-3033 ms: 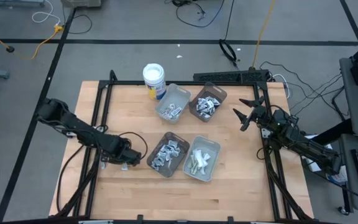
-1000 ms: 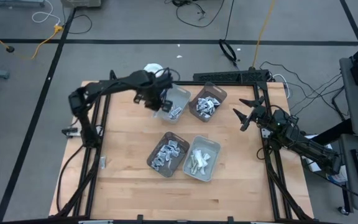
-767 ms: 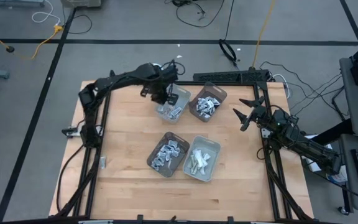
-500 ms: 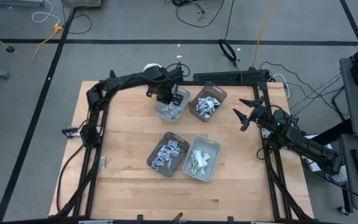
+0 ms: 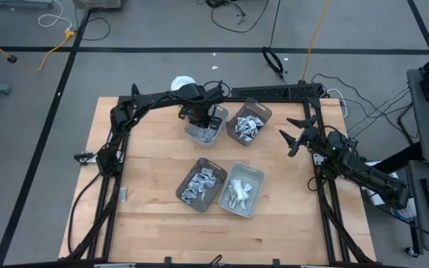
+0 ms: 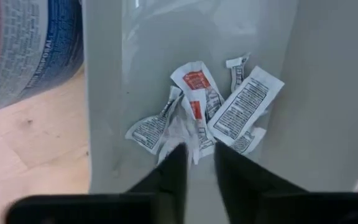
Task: Pick & Place First Aid Supplies
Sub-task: Put the orange ointment pack into the top gray bin
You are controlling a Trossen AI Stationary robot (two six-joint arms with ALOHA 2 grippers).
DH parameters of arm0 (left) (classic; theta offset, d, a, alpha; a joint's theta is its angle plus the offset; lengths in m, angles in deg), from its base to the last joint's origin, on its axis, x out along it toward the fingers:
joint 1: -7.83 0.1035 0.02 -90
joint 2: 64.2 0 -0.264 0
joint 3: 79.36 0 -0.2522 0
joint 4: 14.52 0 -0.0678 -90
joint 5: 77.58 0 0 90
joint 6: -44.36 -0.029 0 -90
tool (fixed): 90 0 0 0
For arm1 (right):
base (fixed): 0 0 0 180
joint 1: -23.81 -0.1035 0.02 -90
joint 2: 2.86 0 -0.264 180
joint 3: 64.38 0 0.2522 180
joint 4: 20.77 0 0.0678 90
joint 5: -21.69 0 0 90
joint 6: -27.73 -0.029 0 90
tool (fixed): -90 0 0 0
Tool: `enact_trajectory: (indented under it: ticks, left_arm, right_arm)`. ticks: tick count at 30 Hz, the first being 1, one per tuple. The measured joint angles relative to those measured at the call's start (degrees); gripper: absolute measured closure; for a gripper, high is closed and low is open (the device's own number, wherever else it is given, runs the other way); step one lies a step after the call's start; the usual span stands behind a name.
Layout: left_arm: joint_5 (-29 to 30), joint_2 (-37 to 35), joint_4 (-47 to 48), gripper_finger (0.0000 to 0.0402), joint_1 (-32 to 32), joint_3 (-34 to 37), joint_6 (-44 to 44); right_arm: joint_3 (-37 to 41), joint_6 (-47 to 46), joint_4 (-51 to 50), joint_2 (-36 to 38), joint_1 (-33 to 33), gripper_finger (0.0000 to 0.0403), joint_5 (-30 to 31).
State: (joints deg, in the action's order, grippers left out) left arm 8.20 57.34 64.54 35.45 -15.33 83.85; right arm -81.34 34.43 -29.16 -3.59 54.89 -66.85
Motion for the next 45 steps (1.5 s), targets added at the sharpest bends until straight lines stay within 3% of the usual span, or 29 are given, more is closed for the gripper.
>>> enact_trajectory:
  ticks: [7,13,26,45]
  left_arm:
    - [-0.56,-0.02,-0.63,0.0205,0.0,0.01,-1.09]
    - [-0.06,-3.73,-0.34,0.0155,-0.02,0.03,1.54]
    - [3.07,-12.44,2.91,0.0147,-3.16,2.84,8.37]
    - [2.77,-37.06,-0.07,0.0147,-21.16,36.25,29.83]
  right_arm:
    - [-0.02,0.0,0.0,0.0,0.0,0.014,0.0]
    - [-0.02,0.0,0.0,0.0,0.0,0.014,0.0]
    - [-0.01,0.01,0.0,0.01,0.0,0.014,-0.01]
    - [-0.02,0.0,0.02,0.0,0.01,0.014,0.0]
